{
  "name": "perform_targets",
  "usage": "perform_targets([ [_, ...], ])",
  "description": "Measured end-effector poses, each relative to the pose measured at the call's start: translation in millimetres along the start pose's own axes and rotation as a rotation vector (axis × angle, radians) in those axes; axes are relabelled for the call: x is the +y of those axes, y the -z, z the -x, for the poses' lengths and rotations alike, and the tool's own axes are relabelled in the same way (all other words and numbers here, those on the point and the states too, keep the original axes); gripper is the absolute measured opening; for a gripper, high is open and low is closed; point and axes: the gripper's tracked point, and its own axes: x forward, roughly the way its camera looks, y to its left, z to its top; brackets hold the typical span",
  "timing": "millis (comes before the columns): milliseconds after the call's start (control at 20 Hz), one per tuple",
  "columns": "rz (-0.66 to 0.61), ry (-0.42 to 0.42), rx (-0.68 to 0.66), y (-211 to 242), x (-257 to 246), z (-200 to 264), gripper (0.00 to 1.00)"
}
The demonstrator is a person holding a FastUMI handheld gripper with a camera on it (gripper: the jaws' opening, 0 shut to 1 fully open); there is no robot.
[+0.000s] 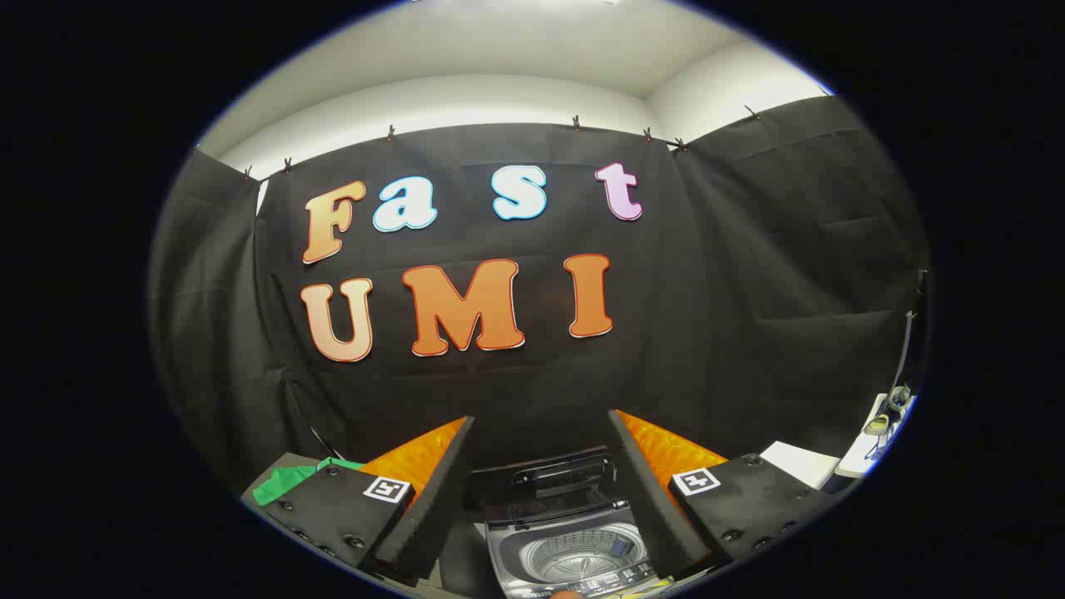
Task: Put the clothes into the washing machine and then close the washing machine lid.
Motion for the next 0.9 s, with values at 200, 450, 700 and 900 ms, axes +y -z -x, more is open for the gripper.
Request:
perform_targets([
  [200, 0.003, 0.007, 0.005, 1.8, -2.9, 4.1, 0.99],
  [450, 0.003, 0.024, -0.001, -1.2, -10.7, 6.7, 0.99],
  [700, 0.004, 0.040, -0.011, -4.5, -16.0, 5.4, 0.99],
  [900, 0.010, 0.046, -0.008, -5.8, -16.6, 2.0, 0.99],
])
